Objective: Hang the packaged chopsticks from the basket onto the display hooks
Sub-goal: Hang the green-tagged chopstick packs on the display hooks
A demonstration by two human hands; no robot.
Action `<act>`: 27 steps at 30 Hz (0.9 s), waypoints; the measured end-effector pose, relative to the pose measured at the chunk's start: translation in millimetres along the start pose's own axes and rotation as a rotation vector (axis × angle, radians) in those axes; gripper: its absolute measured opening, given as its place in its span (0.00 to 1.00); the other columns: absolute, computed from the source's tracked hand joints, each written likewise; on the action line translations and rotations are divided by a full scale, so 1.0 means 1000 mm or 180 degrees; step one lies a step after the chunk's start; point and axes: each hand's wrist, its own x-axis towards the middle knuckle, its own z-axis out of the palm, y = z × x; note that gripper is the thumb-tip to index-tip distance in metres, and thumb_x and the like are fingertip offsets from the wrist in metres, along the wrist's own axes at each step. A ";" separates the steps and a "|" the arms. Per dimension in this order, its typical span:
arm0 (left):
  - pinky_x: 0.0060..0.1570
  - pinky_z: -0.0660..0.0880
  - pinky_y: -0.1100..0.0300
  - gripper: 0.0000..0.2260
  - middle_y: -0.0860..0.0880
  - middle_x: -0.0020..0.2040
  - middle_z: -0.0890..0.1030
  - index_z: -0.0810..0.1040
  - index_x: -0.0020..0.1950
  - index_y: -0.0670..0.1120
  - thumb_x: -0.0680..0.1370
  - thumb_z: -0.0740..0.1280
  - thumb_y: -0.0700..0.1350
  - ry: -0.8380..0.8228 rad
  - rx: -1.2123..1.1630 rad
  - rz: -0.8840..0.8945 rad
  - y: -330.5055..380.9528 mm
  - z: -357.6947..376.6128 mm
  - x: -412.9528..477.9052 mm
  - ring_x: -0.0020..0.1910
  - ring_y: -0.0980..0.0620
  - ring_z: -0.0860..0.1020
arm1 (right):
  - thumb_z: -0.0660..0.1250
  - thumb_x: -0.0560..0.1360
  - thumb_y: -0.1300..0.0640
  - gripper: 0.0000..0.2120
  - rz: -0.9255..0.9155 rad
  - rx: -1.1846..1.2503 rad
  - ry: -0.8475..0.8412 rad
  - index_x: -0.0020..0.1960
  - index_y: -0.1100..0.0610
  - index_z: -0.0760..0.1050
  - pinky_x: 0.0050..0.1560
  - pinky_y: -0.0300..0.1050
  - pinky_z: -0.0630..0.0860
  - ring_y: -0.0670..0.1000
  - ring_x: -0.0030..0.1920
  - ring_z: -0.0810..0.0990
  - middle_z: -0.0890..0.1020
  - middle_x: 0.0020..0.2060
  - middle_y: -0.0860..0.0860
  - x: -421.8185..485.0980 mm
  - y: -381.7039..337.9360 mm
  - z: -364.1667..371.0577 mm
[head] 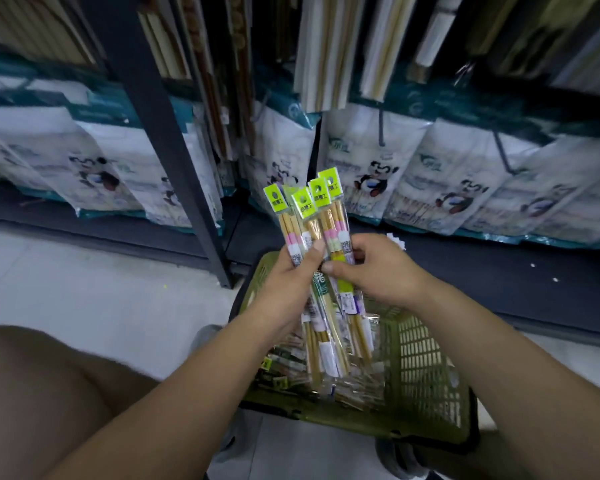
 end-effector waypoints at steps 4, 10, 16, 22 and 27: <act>0.75 0.67 0.42 0.34 0.51 0.69 0.80 0.74 0.74 0.51 0.72 0.74 0.63 -0.0114 -0.0177 -0.0016 0.031 0.016 -0.009 0.70 0.49 0.76 | 0.75 0.76 0.54 0.06 -0.0123 0.0239 0.0071 0.53 0.48 0.85 0.54 0.41 0.81 0.43 0.49 0.86 0.88 0.46 0.42 -0.010 -0.029 -0.017; 0.60 0.79 0.53 0.21 0.51 0.59 0.86 0.80 0.65 0.54 0.74 0.71 0.60 -0.0490 -0.0027 0.0246 0.090 0.022 -0.020 0.61 0.51 0.83 | 0.72 0.75 0.40 0.09 -0.0525 -0.0431 0.0426 0.52 0.41 0.81 0.41 0.38 0.75 0.38 0.44 0.81 0.83 0.45 0.41 -0.020 -0.082 -0.035; 0.66 0.76 0.46 0.28 0.47 0.60 0.86 0.78 0.67 0.49 0.72 0.75 0.61 -0.0480 0.0312 0.0725 0.152 0.028 -0.020 0.61 0.48 0.83 | 0.52 0.68 0.21 0.35 -0.0701 -0.2461 0.1089 0.61 0.42 0.76 0.33 0.39 0.63 0.42 0.40 0.70 0.69 0.42 0.42 -0.023 -0.138 -0.064; 0.52 0.80 0.63 0.20 0.57 0.55 0.87 0.79 0.64 0.52 0.76 0.71 0.60 -0.0610 0.0634 0.1399 0.212 0.042 -0.015 0.54 0.61 0.84 | 0.71 0.75 0.39 0.05 -0.1127 -0.0476 0.0914 0.49 0.37 0.79 0.36 0.38 0.75 0.39 0.34 0.77 0.81 0.37 0.43 -0.020 -0.183 -0.107; 0.52 0.80 0.66 0.12 0.58 0.57 0.86 0.79 0.65 0.55 0.82 0.68 0.54 -0.0730 0.0796 0.1836 0.233 0.059 -0.006 0.57 0.59 0.84 | 0.74 0.77 0.50 0.07 -0.1329 0.0128 0.1651 0.42 0.51 0.80 0.31 0.36 0.75 0.43 0.30 0.79 0.82 0.31 0.49 -0.006 -0.212 -0.131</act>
